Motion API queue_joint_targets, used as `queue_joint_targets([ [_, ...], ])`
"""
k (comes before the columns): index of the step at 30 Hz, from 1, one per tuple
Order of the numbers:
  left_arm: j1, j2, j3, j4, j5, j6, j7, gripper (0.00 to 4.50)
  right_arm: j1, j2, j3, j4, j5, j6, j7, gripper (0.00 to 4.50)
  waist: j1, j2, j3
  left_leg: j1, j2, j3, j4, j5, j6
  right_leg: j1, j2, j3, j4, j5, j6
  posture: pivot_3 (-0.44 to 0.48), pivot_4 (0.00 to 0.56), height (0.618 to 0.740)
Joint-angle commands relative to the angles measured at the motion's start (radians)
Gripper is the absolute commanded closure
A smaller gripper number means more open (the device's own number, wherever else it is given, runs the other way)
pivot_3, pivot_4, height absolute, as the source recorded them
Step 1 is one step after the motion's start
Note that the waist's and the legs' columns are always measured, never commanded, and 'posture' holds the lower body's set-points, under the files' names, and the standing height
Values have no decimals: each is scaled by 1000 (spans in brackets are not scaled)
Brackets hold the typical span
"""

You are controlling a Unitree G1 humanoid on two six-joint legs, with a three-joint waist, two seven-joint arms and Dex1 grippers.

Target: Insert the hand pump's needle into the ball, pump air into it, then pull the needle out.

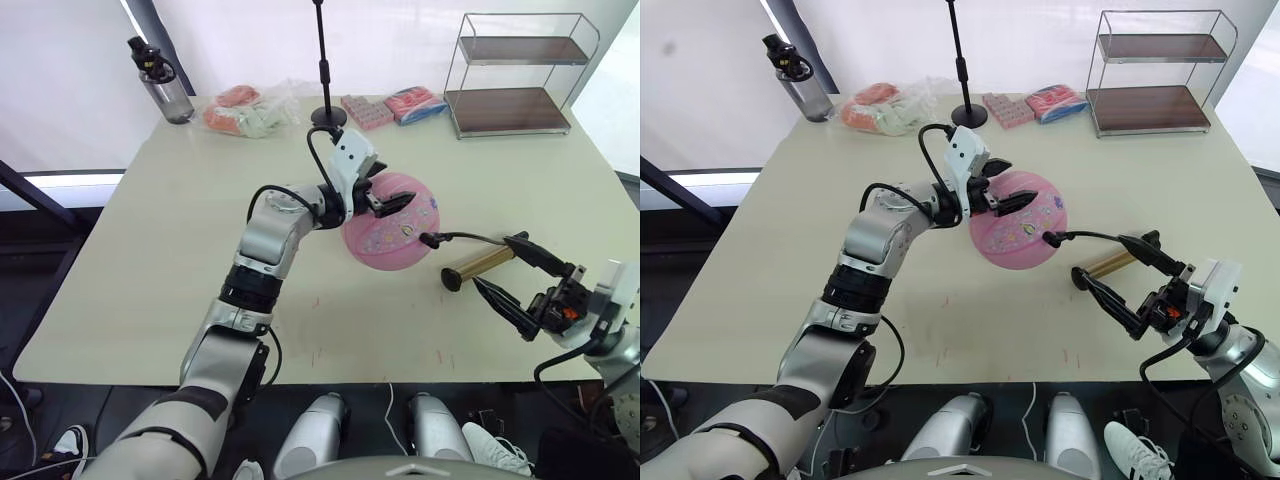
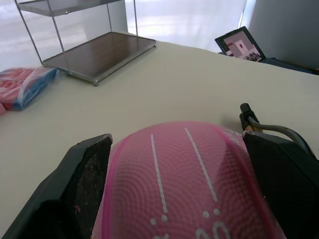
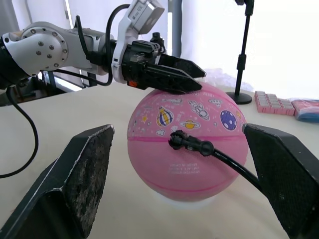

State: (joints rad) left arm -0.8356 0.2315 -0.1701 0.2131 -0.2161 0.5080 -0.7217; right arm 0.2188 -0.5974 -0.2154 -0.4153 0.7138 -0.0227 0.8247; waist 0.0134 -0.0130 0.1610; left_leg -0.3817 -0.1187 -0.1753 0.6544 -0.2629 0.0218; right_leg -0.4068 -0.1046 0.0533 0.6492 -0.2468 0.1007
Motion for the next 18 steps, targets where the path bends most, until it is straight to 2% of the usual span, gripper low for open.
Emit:
queue_joint_targets([
  [1,30,-15,-30,-1,16,6,0,0,-32,-7,-10,-26,-41,26,-22,180,0,0,0,0,0,0,0,0,0,0,0,0,1,0,0,0,150,736],
  [5,56,-21,-45,0,32,8,5,0,-99,-21,33,0,-198,43,-79,180,0,0,0,1,0,1,1,0,0,0,0,0,4,0,0,0,150,736],
  [10,104,-48,-42,7,28,30,24,0,-198,-85,131,29,-399,41,-68,180,0,0,-1,2,0,2,6,0,-1,0,0,1,9,0,0,0,150,736],
  [18,125,-87,-46,63,47,-7,41,0,-398,-160,286,216,-722,-163,-46,180,2,-1,-3,2,0,2,14,0,-1,4,0,-1,10,0,1,0,150,736],
])
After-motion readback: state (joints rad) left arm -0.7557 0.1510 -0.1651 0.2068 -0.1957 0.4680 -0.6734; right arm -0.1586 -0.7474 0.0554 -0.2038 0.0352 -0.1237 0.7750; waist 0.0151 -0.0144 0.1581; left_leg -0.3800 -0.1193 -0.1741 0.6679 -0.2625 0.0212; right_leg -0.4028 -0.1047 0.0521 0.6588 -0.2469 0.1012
